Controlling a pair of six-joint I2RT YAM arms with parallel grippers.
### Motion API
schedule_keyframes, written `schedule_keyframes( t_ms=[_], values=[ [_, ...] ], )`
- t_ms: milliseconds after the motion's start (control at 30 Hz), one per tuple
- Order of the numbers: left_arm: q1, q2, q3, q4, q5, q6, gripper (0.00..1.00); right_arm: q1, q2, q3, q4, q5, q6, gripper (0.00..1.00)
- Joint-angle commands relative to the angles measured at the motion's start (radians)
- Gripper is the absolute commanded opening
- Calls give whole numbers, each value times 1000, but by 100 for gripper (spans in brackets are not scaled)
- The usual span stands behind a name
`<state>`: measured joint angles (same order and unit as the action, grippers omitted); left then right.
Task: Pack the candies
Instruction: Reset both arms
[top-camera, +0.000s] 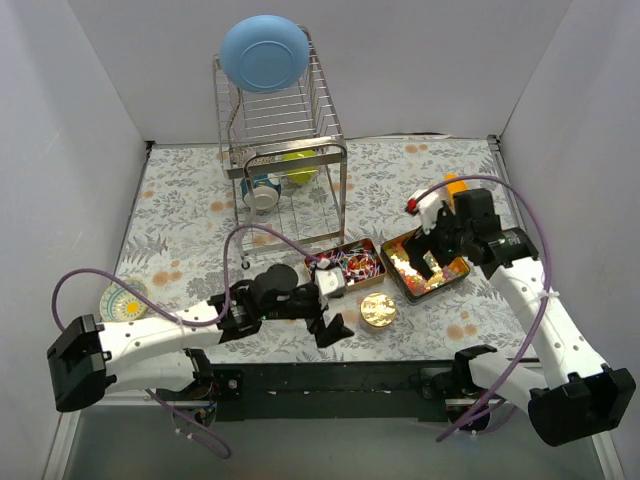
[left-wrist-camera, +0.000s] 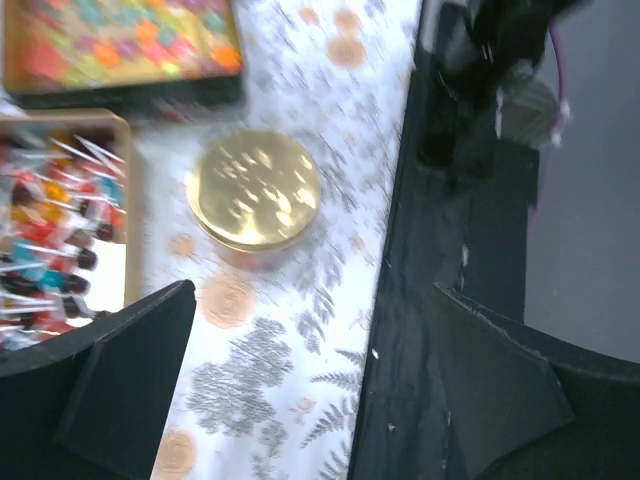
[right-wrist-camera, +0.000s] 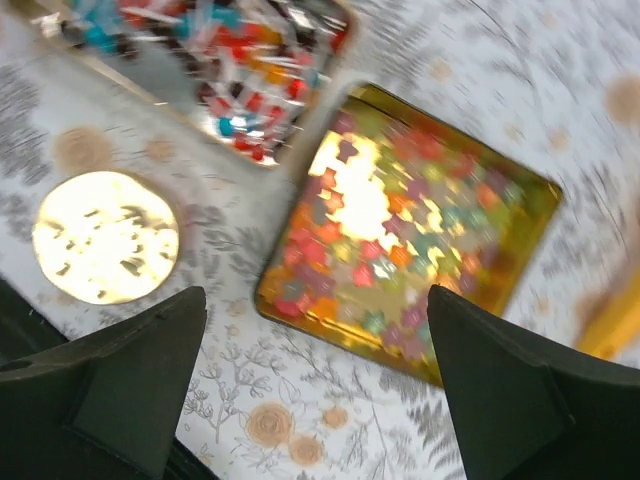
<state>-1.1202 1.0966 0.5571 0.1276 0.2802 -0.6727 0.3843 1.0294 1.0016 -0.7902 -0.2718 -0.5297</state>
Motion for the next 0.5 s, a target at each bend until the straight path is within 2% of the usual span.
schedule_keyframes(
  t_ms=[0,33,67,133,167,333,467],
  values=[
    [141,-55,219,-270,5,18,98,-197,56,103,19,266,268,98],
    [192,-41,275,-377,28,15,98,-214,64,107,23,319,327,98],
    [273,-2,405,-426,33,3,98,-238,64,111,26,338,333,98],
    [330,22,522,-521,11,-5,98,-240,52,127,26,374,335,98],
    [377,14,590,-531,10,8,98,-239,51,134,28,381,335,98],
    [442,-37,731,-546,-113,70,98,-239,38,198,37,387,323,98],
    [574,-52,839,-543,-229,87,98,-239,34,219,46,345,292,98]
  ],
)
